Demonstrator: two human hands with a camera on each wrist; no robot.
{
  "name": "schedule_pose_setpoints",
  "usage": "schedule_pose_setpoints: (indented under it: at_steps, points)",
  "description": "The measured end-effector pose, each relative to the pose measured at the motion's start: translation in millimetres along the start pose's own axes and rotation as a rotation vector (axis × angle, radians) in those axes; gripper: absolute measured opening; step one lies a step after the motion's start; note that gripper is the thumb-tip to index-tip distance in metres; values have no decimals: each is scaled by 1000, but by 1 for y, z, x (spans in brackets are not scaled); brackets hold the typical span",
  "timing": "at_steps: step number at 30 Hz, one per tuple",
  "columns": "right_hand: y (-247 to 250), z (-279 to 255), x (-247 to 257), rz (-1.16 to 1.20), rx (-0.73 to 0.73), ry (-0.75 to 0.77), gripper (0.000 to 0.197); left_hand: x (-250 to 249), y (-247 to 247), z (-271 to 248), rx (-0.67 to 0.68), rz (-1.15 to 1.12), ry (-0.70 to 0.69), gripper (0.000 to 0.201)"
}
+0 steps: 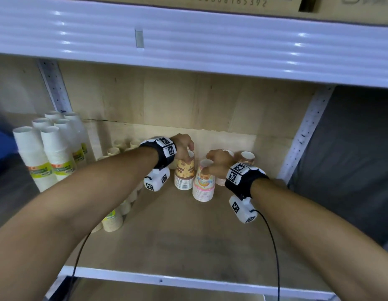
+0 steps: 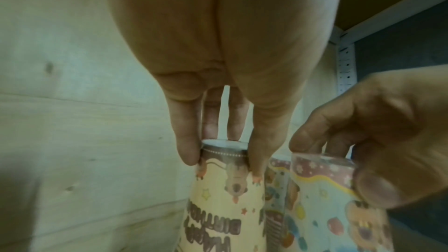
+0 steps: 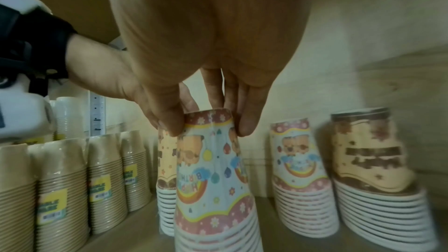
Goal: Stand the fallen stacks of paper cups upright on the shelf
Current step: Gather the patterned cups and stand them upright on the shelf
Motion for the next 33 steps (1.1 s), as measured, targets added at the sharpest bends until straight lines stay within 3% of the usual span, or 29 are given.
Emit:
schedule_pose_setpoints:
  at_steps: [4,8,11,18,22,33]
  points:
    - [6,-27,-20,-59,-10,-30,39,-39,1,13,-6,35,-92,57]
    - [4,-49,-44,43,-2,-59,52,-80,-4,24,-1,64,-187,54]
    - [-4,-69,-47,108,97,-45,37,-107,-13,32,23,66,-248,49]
    - [-2,-104,-64,156,102,-76,40,-151,-37,43,83,46,-339,45]
    - [0,-107,-71,155,34,-54,45,-162,-49,48,97,59,-353,53]
    - [6,-116,-87,142,159,-11,50,-145,-44,41,109,34,-371,48]
Point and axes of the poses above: each hand's wrist, its own z-axis towards the middle knuckle, its own y-axis out of the back of the hand, x = y × z, the point moved 8 cm from there along z, towards the middle knuckle, and after that the axes turned 11 degrees about x, right-handed, at the moved point
